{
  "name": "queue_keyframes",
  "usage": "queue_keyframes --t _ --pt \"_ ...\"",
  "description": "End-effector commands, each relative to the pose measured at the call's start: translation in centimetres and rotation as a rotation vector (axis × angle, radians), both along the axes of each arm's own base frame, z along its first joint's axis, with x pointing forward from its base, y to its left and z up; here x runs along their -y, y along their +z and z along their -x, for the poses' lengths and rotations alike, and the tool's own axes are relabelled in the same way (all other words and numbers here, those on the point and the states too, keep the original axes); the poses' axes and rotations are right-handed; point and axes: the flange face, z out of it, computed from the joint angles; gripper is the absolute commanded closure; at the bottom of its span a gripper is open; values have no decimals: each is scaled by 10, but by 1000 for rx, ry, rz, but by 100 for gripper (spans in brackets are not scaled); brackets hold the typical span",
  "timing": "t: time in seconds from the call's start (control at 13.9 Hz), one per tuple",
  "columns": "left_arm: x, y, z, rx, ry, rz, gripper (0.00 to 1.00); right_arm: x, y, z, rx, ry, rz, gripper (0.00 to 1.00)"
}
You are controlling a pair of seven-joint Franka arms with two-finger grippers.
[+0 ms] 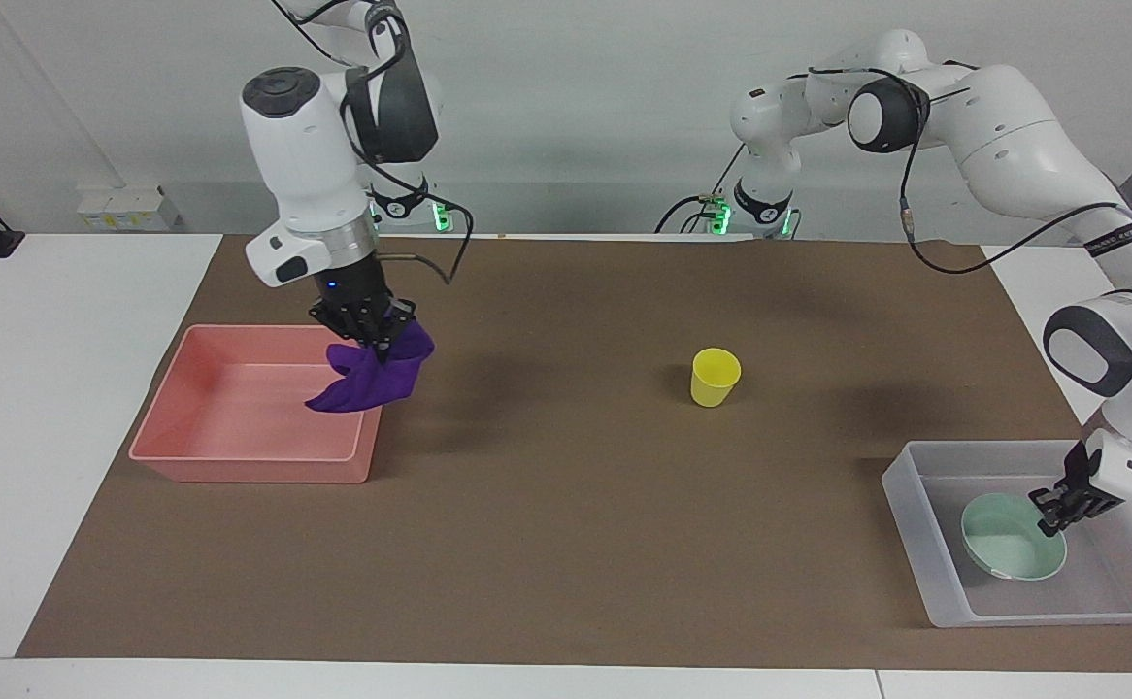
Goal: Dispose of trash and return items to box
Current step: 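Carry the purple cloth into the pink box with the right gripper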
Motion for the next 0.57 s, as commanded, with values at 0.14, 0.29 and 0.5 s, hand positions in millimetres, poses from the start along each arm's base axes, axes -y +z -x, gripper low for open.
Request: queue_keyframes --t 0.14,0.29,0.5 --pt "-6 -10 8 -19 -5 -12 80 100 -42 17 -21 66 36 100" --pt "-1 -9 7 -16 -15 -14 0 136 -78 27 -12 83 48 100" --pt "10 31 11 19 -102 -34 0 148 -119 38 -8 60 45 100"
